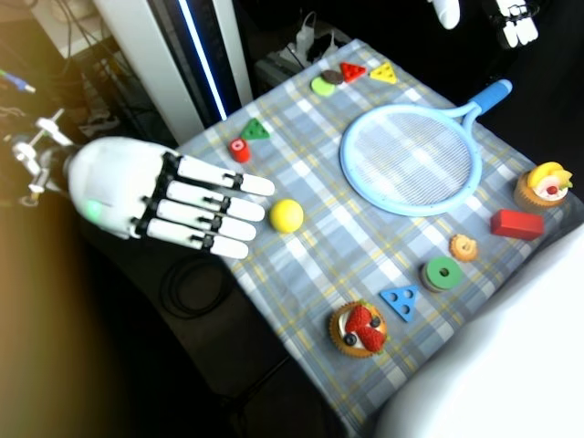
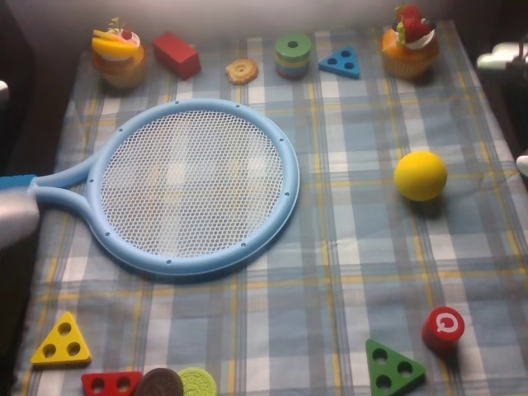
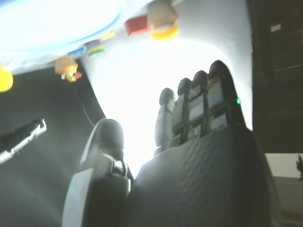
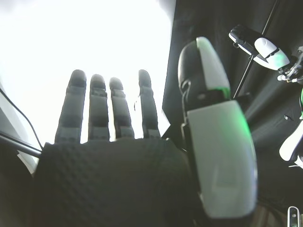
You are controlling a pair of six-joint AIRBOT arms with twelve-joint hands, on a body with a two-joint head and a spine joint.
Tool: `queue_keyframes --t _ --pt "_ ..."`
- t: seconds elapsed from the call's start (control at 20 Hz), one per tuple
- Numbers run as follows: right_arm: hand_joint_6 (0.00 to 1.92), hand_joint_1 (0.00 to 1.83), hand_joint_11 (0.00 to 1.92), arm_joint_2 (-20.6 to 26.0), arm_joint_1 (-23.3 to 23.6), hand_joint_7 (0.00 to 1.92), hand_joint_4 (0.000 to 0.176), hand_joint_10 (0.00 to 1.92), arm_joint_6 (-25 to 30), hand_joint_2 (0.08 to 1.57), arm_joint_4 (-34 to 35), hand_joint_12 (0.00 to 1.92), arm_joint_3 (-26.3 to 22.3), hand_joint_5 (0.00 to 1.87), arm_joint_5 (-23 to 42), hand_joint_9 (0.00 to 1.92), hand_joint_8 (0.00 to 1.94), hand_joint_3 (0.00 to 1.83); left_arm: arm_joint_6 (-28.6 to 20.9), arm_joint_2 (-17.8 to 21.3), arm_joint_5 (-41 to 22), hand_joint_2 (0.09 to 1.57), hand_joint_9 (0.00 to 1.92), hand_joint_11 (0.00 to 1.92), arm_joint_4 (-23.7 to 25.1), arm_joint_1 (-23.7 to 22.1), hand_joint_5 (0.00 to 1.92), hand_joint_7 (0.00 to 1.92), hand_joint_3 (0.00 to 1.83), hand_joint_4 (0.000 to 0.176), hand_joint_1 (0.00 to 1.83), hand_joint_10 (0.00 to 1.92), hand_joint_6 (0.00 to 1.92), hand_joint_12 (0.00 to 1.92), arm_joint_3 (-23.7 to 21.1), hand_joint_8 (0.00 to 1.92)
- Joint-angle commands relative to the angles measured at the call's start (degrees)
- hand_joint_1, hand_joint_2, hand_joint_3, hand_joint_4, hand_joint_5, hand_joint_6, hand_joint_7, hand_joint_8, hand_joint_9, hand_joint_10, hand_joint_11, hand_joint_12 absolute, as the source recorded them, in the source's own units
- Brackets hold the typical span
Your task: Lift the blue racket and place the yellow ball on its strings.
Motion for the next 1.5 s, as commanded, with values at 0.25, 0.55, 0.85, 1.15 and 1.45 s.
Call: queue_keyframes --t 0.25,0.55,0.85,1.15,1.45 --pt "0.00 0.74 0.34 0.0 0.4 0.53 0.000 0.01 0.0 1.23 0.7 0.37 0.2 0.45 6.3 0.52 0.00 0.00 9.5 -0.6 -1.2 0.86 0.07 0.00 -5.2 -1.5 0.03 0.05 0.00 0.176 0.90 0.00 0.00 0.49 2.0 0.00" --pt "0.00 0.79 0.40 -0.3 0.2 0.56 0.000 0.00 0.0 1.23 0.5 0.30 0.3 0.47 6.0 0.56 0.00 0.00 30.4 -5.1 8.6 0.84 0.10 0.00 -10.9 -9.2 0.09 0.08 0.00 0.176 1.00 0.00 0.01 0.45 6.6 0.00" --pt "0.00 0.74 0.47 -0.6 0.0 0.57 0.000 0.00 0.0 1.24 0.1 0.22 0.6 0.47 5.6 0.58 0.00 0.00 37.1 -7.9 17.7 0.88 0.06 0.00 -16.8 -12.6 0.00 0.03 0.00 0.176 0.94 0.00 0.00 0.16 12.9 0.00" --pt "0.00 0.72 0.49 -0.9 -0.3 0.59 0.000 0.00 0.0 1.24 -0.1 0.21 0.7 0.48 5.2 0.60 0.00 0.00 47.3 -11.1 24.5 0.86 0.09 0.00 -21.3 -18.0 0.00 0.10 0.00 0.176 0.98 0.01 0.00 0.29 17.7 0.01" --pt "0.00 0.75 0.51 -1.2 -0.5 0.60 0.000 0.01 0.0 1.24 -0.1 0.18 0.9 0.49 5.2 0.62 0.01 0.00 55.7 -14.7 29.5 0.86 0.15 0.00 -29.4 -20.2 0.05 0.22 0.00 0.176 0.92 0.01 0.00 0.33 23.0 0.01"
